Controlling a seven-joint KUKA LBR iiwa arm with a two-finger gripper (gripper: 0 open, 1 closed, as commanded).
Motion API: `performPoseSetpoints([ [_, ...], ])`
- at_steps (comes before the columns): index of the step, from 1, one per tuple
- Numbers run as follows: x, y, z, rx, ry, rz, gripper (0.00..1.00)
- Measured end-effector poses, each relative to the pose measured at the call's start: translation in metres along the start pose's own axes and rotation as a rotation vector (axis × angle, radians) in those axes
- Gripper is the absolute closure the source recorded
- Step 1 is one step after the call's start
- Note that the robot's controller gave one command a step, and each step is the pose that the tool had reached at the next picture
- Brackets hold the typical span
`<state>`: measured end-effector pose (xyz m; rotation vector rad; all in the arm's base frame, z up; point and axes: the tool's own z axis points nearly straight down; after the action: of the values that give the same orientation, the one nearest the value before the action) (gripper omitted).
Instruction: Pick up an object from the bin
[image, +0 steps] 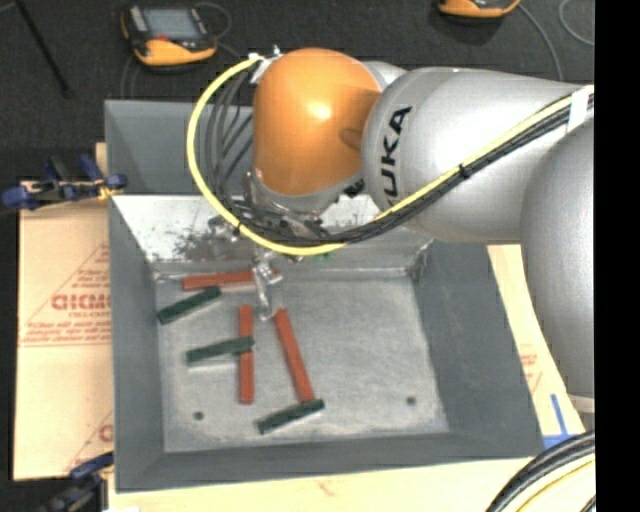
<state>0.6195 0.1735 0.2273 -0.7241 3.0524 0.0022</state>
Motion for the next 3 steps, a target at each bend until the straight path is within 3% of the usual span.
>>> performPoseSetpoints([
  [1,0.000,0.000,0.000,-0.001,0.000,0.001,0.00],
  [2,-0.003,-0.004,0.021,0.004,-0.006,-0.099,0.00],
  [3,0.036,0.011,0.093,0.001,-0.002,-0.243,0.00],
])
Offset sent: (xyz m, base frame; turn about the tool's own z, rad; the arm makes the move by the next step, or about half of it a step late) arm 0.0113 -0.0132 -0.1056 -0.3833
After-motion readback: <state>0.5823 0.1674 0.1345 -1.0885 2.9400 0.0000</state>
